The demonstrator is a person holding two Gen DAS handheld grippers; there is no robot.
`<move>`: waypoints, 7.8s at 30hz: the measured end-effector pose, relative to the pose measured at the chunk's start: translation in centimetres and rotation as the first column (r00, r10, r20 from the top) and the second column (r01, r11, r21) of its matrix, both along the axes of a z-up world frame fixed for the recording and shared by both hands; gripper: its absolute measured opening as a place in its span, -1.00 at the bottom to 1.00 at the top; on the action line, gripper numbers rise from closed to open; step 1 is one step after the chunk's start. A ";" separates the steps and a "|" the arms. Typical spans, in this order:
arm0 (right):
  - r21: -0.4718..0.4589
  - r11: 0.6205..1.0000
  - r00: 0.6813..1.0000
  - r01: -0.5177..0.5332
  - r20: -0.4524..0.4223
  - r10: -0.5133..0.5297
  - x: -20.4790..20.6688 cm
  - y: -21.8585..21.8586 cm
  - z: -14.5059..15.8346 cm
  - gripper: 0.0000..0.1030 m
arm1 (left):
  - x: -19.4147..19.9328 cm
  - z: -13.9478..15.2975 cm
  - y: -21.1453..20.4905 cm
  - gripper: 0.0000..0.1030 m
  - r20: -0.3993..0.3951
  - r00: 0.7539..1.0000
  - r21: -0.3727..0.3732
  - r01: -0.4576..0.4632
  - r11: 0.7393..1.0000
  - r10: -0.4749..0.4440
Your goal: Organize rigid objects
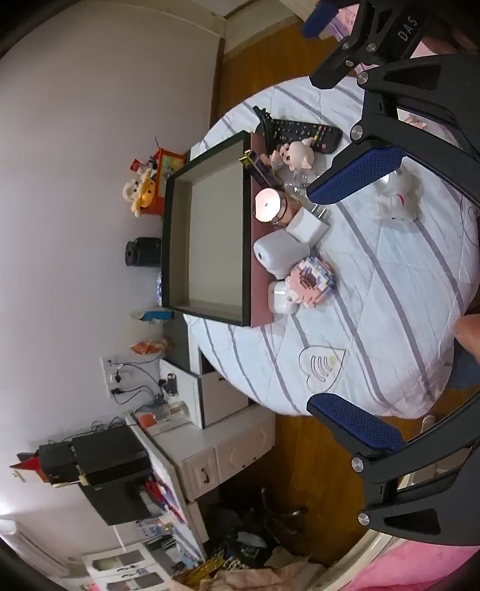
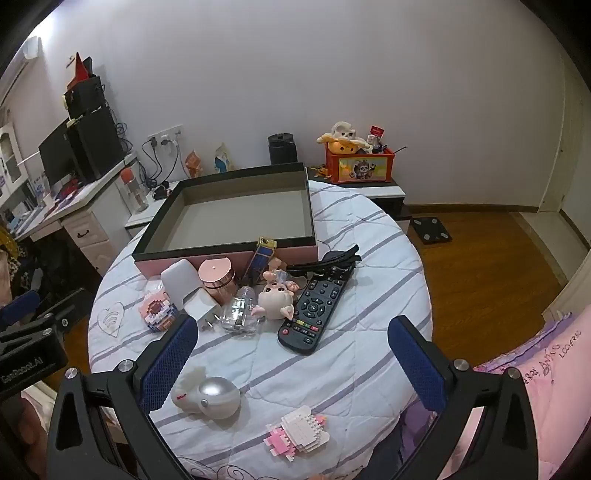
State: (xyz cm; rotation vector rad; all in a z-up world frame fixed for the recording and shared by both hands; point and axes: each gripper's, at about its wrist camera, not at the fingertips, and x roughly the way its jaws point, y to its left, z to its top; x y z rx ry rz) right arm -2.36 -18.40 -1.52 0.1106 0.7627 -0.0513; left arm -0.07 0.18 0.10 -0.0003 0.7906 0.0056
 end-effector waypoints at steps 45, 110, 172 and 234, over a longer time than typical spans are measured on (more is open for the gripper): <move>-0.056 0.998 0.998 -0.016 0.060 0.019 -3.6 2.2 2.8 1.00 | -4.9 1.2 1.6 1.00 0.085 0.996 0.000 -0.002 1.000 0.002; -0.013 0.999 0.981 0.047 -0.186 -0.048 5.9 -3.4 -7.3 1.00 | 8.6 -13.7 1.8 1.00 -0.200 0.980 -0.024 0.009 1.000 -0.013; 0.012 0.999 0.974 -0.043 -0.222 0.044 8.4 -5.6 -10.3 -0.37 | 8.2 -13.7 3.6 0.32 -0.152 0.986 -0.116 0.047 0.992 -0.065; 0.111 0.964 0.945 -0.244 -0.195 0.261 30.9 1.5 -5.5 -0.14 | 32.3 -6.0 -0.9 0.32 -0.124 0.989 -0.060 0.074 0.995 -0.081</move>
